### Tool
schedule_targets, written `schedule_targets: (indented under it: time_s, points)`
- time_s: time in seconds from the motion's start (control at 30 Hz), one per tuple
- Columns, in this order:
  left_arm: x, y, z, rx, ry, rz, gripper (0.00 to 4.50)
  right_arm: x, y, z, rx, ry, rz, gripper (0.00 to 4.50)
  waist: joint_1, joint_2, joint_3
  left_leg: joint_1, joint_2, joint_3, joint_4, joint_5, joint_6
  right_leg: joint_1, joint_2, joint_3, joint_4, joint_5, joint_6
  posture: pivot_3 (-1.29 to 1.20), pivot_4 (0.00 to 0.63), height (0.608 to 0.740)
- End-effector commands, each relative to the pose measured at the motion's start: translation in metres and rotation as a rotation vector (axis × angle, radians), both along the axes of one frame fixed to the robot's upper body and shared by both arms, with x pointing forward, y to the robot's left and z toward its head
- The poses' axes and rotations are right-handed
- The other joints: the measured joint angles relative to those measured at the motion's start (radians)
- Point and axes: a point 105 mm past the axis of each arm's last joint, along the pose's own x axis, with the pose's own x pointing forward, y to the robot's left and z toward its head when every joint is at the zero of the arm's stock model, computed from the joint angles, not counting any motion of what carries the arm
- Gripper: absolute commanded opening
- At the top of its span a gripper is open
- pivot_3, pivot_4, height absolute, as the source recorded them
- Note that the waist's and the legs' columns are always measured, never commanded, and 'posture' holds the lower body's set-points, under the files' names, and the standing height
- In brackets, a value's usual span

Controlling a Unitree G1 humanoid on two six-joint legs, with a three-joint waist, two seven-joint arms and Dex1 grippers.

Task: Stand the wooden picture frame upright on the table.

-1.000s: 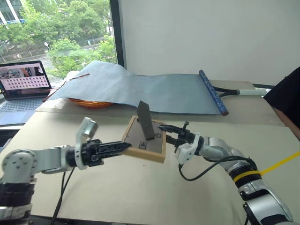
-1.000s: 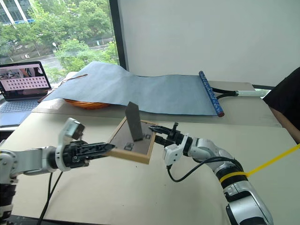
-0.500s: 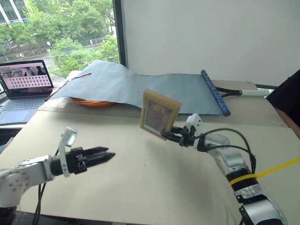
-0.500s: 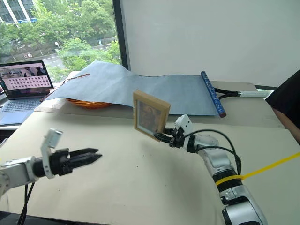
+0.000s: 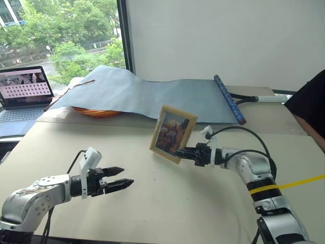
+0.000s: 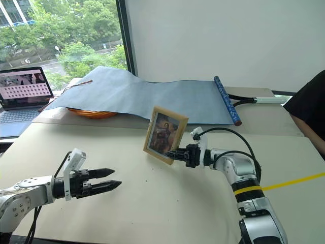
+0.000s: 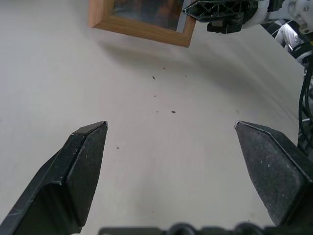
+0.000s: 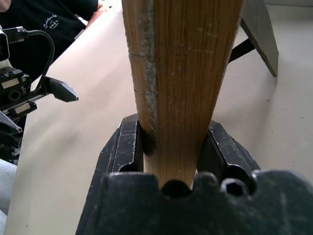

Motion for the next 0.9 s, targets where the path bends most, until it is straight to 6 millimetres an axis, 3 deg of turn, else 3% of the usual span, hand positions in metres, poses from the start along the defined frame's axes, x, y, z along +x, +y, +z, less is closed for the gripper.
schedule_targets:
  time_s: [0.03, 0.2, 0.27, 0.33, 0.4, 0.5, 0.6, 0.7, 0.8, 0.9]
  points:
    - [-0.002, -0.002, 0.002, 0.001, -0.008, -0.022, 4.50, -0.009, 0.005, -0.016, -0.054, 0.021, 0.019, 1.22, 0.001, 0.000, 0.000, 0.000, 0.000, 0.000, 0.000, 0.000, 0.000, 0.000, 0.000, 0.000, 0.000, 0.000, 0.000, 0.00, 0.150, 0.740]
    - [0.000, -0.004, -0.001, 0.010, 0.004, -0.038, 4.50, -0.015, 0.012, -0.019, -0.092, -0.047, 0.041, 1.22, 0.002, 0.000, 0.000, 0.000, 0.000, 0.000, 0.000, 0.000, 0.000, 0.000, 0.000, 0.000, 0.000, 0.000, 0.000, 0.00, 0.150, 0.740]
    - [0.001, -0.004, 0.000, 0.008, -0.003, -0.048, 4.50, -0.017, 0.013, -0.018, -0.090, -0.065, 0.043, 2.23, 0.003, 0.000, 0.000, 0.000, 0.000, 0.000, 0.000, 0.000, 0.000, 0.000, 0.000, 0.000, 0.000, 0.000, 0.000, 0.00, 0.150, 0.740]
    - [0.004, -0.005, 0.001, 0.004, -0.020, -0.048, 4.50, -0.016, 0.010, -0.015, -0.072, -0.057, 0.026, 2.69, 0.003, 0.000, 0.000, 0.000, 0.000, 0.000, 0.000, 0.000, 0.000, 0.000, 0.000, 0.000, 0.000, 0.000, 0.000, 0.00, 0.150, 0.740]
    - [0.005, -0.006, 0.002, -0.001, -0.032, -0.054, 4.50, -0.017, 0.007, -0.014, -0.072, -0.056, 0.023, 3.47, 0.003, 0.000, 0.000, -0.001, 0.000, 0.000, 0.000, 0.000, 0.000, -0.001, 0.000, 0.000, 0.000, 0.000, 0.000, 0.00, 0.150, 0.740]
    - [0.011, -0.004, 0.007, -0.020, -0.061, -0.040, 4.50, -0.014, -0.016, -0.007, -0.057, -0.049, -0.052, 4.48, 0.003, 0.000, 0.000, -0.001, 0.000, 0.000, 0.000, 0.000, 0.000, -0.001, 0.000, 0.000, 0.000, 0.000, 0.000, 0.00, 0.150, 0.740]
    - [0.017, 0.002, 0.009, -0.003, -0.110, 0.003, 4.50, -0.014, -0.055, -0.005, -0.069, -0.060, -0.162, 4.48, 0.015, 0.000, 0.000, -0.001, 0.000, 0.000, 0.000, 0.000, 0.000, 0.000, 0.000, 0.000, 0.000, 0.000, 0.001, 0.00, 0.150, 0.740]
    - [0.025, 0.010, 0.009, 0.023, -0.190, 0.081, 4.50, -0.034, -0.099, -0.003, -0.048, -0.111, -0.250, 4.48, 0.032, 0.000, 0.000, -0.002, 0.000, 0.000, 0.000, -0.001, 0.001, 0.000, 0.000, 0.000, -0.002, -0.001, 0.001, 0.00, 0.150, 0.740]
    - [0.029, 0.017, 0.009, 0.050, -0.250, 0.136, 4.50, -0.066, -0.109, 0.012, -0.016, -0.224, -0.254, 4.48, 0.032, 0.000, 0.000, -0.002, 0.000, 0.000, -0.001, -0.002, 0.003, 0.000, 0.000, -0.001, -0.002, -0.002, 0.000, 0.00, 0.150, 0.740]
    - [0.033, 0.019, 0.004, 0.108, -0.290, 0.152, 4.50, -0.080, -0.108, 0.025, -0.008, -0.290, -0.297, 4.48, 0.005, 0.002, 0.000, -0.001, 0.000, 0.000, -0.001, -0.002, 0.003, 0.000, 0.000, 0.000, 0.000, -0.002, 0.000, 0.00, 0.150, 0.740]
